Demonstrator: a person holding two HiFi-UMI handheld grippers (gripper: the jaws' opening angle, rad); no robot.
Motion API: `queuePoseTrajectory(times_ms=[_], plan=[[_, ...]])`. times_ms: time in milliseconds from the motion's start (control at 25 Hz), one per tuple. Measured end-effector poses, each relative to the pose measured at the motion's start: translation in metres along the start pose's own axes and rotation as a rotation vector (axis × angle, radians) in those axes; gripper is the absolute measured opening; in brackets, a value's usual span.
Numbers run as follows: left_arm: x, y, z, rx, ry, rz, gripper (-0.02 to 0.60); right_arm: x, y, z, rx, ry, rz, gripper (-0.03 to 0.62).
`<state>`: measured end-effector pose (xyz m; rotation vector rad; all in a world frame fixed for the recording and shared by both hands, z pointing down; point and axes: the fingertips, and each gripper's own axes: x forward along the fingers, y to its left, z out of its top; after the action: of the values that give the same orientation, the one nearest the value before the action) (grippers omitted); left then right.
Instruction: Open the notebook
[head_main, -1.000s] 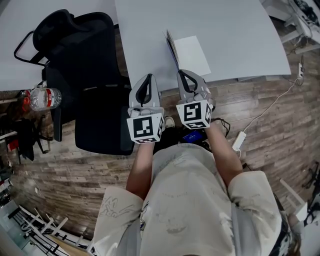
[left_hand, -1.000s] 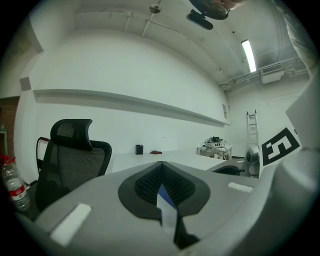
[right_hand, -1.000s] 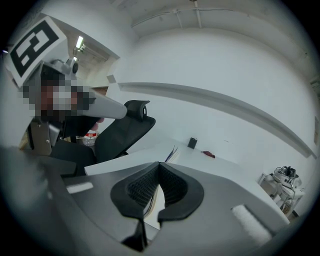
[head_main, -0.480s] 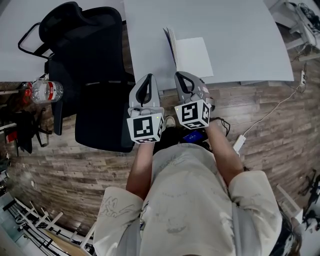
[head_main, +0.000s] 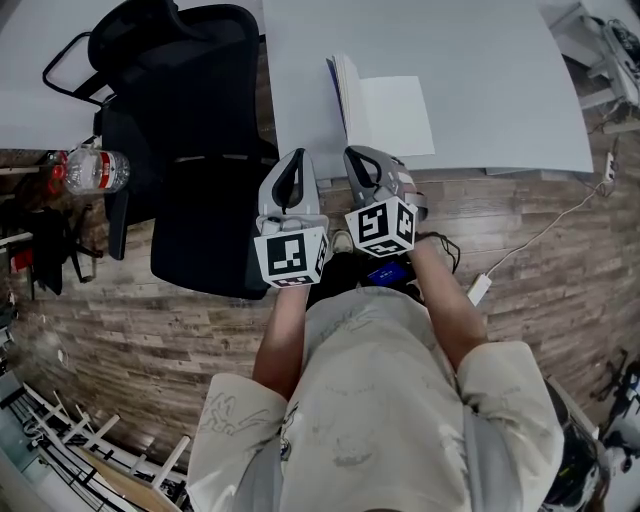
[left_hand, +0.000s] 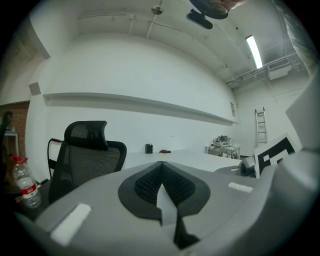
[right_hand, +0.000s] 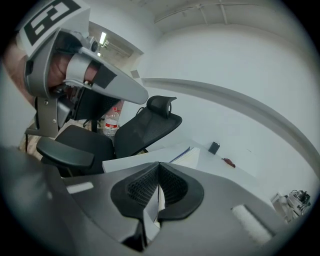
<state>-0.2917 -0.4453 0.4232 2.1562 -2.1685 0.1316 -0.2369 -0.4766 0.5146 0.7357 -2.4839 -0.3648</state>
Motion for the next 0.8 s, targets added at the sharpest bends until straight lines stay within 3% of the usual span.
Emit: queuePoseTrajectory(times_ms=[320,520,800], plan=[[-0.011,0.026,-0.004,0.019,0.008,0.034,0.015,0.022,0.032,0.008,-0.051,0.012,0.057,0.006],[-0.013,0.04,-0.005,0.013,0.012,0.048,0.015,0.042,0.055,-0.002,-0.082,0.076,0.132,0.006],[-0.014,0.039,-0.005,0.009,0.014,0.044,0.015,0.047,0.073,-0.018,-0.093,0.118,0.173,0.006]])
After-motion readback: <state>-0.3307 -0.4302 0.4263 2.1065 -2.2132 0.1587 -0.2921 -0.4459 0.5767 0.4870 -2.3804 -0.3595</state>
